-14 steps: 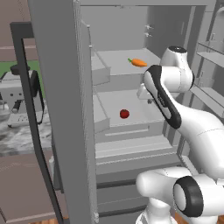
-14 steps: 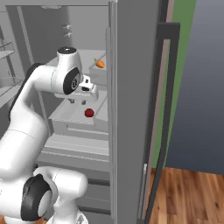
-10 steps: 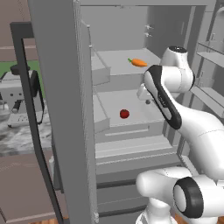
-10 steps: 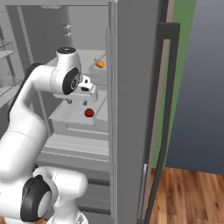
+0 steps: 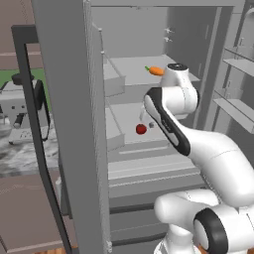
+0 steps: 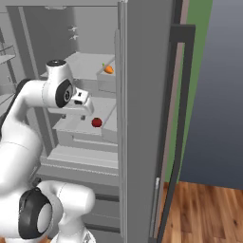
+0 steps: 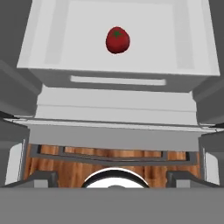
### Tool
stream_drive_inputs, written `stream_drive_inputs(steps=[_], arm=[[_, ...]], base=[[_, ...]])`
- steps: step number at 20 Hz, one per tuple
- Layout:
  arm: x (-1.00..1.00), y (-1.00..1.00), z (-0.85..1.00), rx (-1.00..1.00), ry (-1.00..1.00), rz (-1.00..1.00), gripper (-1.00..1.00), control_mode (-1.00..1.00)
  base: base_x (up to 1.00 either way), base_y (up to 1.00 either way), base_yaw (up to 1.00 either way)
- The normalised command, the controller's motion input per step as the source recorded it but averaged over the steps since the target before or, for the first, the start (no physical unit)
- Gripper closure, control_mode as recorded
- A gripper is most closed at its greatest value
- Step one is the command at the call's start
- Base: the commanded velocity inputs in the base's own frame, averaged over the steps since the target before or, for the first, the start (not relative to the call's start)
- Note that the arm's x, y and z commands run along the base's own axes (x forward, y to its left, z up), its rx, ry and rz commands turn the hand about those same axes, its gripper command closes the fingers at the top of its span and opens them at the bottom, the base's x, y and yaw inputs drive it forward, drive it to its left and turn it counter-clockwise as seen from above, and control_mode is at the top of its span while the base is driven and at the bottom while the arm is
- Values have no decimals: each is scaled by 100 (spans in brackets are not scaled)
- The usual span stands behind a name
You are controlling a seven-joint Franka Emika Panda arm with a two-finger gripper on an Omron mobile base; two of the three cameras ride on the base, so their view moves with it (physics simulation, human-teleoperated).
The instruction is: Place the cold items (carrot and tomato) from the fridge in one tupperware on the dining counter. Place the warm items (kebab skewer and hot dog) in the stove area in another tupperware.
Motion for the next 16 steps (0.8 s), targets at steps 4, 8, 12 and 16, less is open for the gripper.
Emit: stream_drive_inputs(steps=[4, 8, 12, 16], arm=[[30, 7, -24, 0, 0, -4, -100, -100], [54, -17, -25, 0, 1, 0, -100, -100], [56, -15, -32, 0, 2, 0, -100, -100], [50, 0, -47, -1, 1, 0, -100, -100]], base=[[0, 0, 0], [0, 0, 0], [0, 0, 0], [0, 0, 0]])
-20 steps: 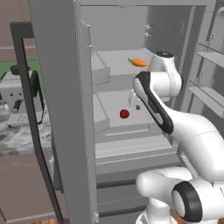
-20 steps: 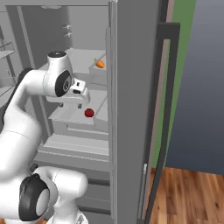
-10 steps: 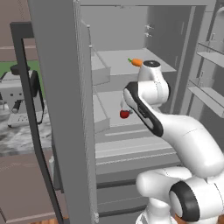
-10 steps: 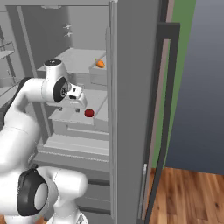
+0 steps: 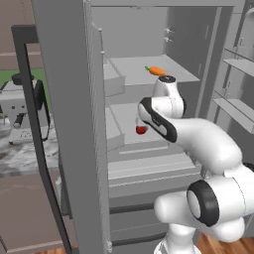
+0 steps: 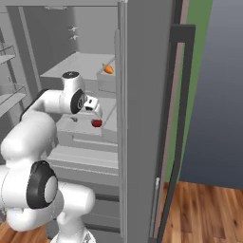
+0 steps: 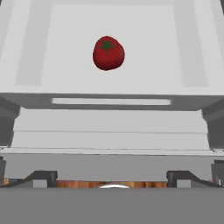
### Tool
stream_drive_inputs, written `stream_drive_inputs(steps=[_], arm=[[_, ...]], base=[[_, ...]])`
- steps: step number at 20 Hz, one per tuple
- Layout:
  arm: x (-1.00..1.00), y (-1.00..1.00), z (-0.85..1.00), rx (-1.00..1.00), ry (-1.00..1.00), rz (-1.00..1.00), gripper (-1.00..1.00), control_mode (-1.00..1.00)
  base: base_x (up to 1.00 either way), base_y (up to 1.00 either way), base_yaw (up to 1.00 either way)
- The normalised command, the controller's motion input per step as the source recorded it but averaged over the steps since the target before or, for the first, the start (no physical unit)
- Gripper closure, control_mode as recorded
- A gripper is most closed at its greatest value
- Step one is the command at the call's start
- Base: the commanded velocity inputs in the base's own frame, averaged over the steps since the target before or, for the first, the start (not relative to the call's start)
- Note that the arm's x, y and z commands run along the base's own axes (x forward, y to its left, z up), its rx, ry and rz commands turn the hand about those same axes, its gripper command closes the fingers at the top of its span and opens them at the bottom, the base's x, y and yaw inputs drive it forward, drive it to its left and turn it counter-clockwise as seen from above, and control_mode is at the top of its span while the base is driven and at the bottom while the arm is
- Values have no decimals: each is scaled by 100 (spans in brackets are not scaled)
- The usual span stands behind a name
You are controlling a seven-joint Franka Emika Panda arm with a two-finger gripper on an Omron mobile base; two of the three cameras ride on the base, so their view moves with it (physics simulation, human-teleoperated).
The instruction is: Place the cold items (carrot and tomato) from the fridge in one tupperware on the dining counter. Place the warm items (kebab skewer and hot dog) in the stove area in another tupperware.
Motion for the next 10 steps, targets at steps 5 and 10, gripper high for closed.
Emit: stream_drive_inputs(steps=[5, 10], arm=[[42, 0, -44, -1, 0, 0, -100, -100], [40, 0, -31, 0, 0, 0, -100, -100]], base=[[0, 0, 0], [0, 0, 0]])
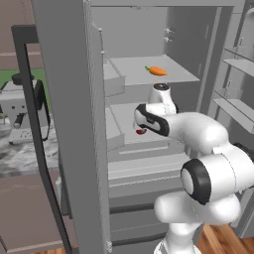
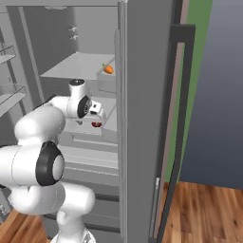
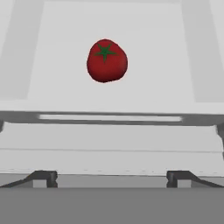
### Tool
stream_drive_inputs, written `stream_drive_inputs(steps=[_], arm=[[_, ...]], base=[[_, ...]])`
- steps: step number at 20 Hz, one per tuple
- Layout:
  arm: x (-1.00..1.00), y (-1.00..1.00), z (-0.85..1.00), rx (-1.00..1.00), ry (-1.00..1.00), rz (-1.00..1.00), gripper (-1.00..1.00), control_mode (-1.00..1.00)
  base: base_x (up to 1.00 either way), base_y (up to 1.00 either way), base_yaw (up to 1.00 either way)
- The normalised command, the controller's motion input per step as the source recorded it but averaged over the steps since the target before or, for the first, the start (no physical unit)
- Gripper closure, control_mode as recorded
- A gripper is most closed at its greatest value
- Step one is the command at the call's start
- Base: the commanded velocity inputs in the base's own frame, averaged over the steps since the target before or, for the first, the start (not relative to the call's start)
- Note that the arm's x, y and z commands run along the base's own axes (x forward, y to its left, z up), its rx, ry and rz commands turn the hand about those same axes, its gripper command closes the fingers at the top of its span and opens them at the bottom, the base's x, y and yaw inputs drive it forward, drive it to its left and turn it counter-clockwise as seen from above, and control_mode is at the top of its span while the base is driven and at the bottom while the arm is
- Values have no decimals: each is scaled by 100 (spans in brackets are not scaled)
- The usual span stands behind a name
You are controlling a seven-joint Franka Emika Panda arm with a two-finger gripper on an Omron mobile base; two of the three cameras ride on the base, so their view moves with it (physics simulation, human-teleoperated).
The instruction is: Place the cold items (carrot and tomato) from the fridge in one tupperware on the dining counter. Place the warm items (kebab skewer and hot dog) in the stove area in another tupperware.
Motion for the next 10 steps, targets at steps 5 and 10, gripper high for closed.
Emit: stream_drive_inputs(steps=[5, 10], arm=[[47, 0, -21, 0, 0, 0, -100, -100], [45, 0, -22, 0, 0, 0, -100, -100]], base=[[0, 0, 0], [0, 0, 0]])
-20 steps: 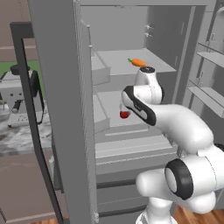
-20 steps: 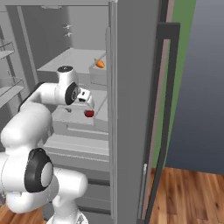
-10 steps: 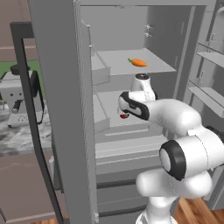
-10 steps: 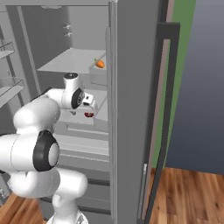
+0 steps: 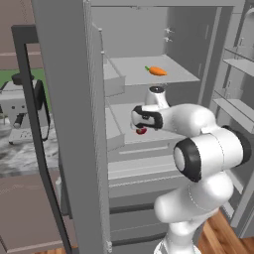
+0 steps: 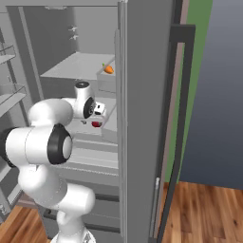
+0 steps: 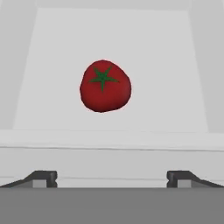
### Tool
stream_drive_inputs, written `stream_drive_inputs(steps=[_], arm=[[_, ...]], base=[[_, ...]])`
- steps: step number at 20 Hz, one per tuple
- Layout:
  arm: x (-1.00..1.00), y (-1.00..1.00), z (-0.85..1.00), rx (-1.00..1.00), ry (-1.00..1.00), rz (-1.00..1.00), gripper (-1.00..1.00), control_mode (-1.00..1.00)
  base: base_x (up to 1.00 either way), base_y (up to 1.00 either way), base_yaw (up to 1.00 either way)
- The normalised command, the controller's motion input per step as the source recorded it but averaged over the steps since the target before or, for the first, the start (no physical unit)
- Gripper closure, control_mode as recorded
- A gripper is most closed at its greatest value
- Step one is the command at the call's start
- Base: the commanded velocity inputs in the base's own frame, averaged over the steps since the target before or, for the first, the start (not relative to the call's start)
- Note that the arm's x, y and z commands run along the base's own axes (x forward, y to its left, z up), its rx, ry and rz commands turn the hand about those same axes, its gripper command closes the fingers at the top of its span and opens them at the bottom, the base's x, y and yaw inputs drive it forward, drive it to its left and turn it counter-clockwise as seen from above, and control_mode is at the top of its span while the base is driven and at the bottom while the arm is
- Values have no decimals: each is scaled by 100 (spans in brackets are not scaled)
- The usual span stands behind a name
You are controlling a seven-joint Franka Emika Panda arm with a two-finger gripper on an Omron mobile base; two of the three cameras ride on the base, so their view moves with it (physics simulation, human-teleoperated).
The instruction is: Place the cold items (carrot and tomato) from the fridge in one tupperware on the dining counter. Place the warm items (kebab skewer and hot dog) in the stove area in another tupperware.
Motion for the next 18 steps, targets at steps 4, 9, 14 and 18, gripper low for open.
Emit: stream_drive_inputs(steps=[4, 9, 14, 18], arm=[[34, 1, -20, 0, 0, 0, -100, -100], [34, 6, -19, 0, 2, 0, -100, -100], [31, 3, -16, 0, 5, 0, -100, -100], [27, 0, -16, 0, 3, 0, -100, -100]], base=[[0, 0, 0], [0, 0, 0], [0, 0, 0], [0, 0, 0]])
